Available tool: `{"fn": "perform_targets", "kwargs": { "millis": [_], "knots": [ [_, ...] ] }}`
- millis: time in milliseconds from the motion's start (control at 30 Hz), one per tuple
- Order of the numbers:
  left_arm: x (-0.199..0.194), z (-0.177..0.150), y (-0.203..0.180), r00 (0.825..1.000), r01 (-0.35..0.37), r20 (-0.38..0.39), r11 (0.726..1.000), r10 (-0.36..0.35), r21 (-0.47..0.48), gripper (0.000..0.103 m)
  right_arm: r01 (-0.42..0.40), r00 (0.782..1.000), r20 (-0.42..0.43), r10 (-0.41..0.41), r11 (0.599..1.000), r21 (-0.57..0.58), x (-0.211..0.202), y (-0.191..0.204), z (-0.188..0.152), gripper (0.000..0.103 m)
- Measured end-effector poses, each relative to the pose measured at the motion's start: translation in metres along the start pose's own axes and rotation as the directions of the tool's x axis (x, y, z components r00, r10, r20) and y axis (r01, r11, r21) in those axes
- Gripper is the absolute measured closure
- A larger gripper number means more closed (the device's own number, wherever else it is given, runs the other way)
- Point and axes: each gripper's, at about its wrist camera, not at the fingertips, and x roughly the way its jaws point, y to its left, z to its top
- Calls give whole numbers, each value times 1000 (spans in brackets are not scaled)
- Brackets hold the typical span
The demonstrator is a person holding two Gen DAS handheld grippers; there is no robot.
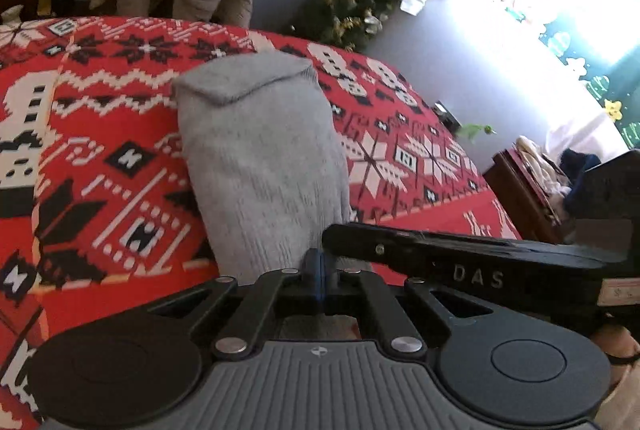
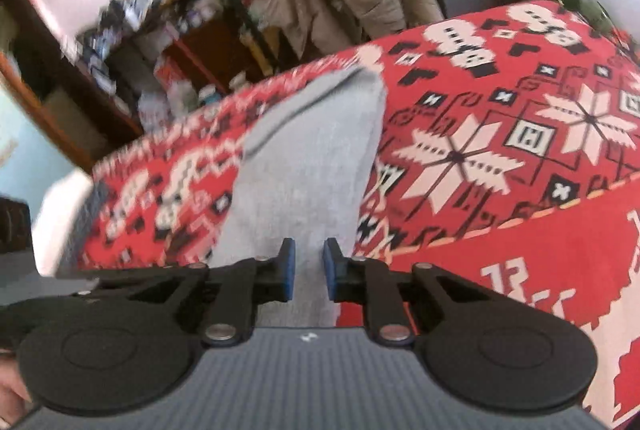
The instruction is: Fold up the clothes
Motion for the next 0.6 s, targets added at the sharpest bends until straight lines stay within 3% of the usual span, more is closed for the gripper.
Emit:
{"fn": "perform_targets", "kwargs": {
  "millis": [167,333,467,600],
  "knots": [
    [-10,0,14,999,42,-28,998,-44,-48,101,-18,1000,-19,18,1000,-12,-4,-6,-5,88],
    [-15,-1,15,998,24,-55,1000,-25,-18,101,-78,995,-65,80,996,34,-10,-14,-1,84],
    [-14,-7,23,994,44,-96,998,-47,-38,101,-58,993,-101,55,998,-25,-9,-9,-2,85],
    [-28,-3,20,996,78,-51,996,-80,-34,101,-28,994,-108,22,998,-51,-15,-6,3,81]
  ]
}}
